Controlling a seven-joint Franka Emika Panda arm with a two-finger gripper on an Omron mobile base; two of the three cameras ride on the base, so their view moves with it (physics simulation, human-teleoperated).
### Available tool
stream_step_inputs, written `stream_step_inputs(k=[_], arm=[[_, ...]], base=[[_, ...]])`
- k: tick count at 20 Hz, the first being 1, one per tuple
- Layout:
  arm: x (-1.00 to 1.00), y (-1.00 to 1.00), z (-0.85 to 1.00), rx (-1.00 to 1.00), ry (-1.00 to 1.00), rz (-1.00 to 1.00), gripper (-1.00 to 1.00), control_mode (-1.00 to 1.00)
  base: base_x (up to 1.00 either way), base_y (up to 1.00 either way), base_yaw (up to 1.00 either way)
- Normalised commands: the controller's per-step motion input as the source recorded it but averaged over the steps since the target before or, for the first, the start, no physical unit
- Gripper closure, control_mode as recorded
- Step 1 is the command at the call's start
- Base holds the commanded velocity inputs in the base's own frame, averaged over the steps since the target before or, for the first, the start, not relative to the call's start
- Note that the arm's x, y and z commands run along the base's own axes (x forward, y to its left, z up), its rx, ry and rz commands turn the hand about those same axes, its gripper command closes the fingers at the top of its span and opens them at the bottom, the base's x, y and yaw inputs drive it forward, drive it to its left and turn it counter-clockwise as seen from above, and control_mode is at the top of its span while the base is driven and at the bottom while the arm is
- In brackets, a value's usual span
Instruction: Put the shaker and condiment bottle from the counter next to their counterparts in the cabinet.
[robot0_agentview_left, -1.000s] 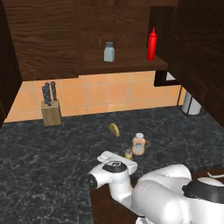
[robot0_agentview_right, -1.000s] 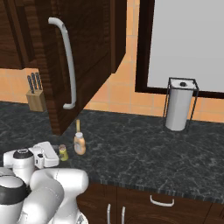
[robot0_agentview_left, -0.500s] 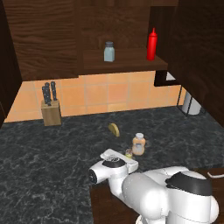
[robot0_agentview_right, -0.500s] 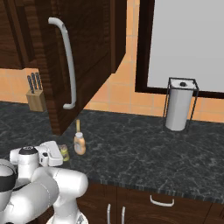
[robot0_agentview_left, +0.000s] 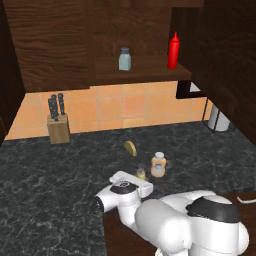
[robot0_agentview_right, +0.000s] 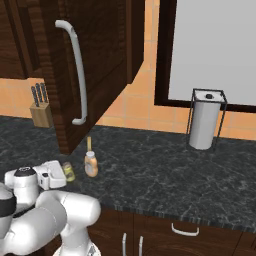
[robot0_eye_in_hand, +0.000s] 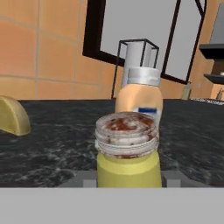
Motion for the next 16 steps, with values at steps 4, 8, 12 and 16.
stream_step_inputs(k=[4,8,12,16], arm=[[-0.28,0.11,0.73,0.07,0.00,0.25,1.00,-1.00],[-0.04,0.00,0.93,0.18,0.03,0.10,1.00,-1.00],[-0.21,0.00,1.00,0.10,0.00,0.00,1.00,-1.00],[-0.46,0.00,1.00,0.04,-0.08,0.02,1.00,-1.00]], base=[[0.00,0.00,0.00],[0.00,0.00,0.00],[0.00,0.00,0.00],[0.00,0.00,0.00]])
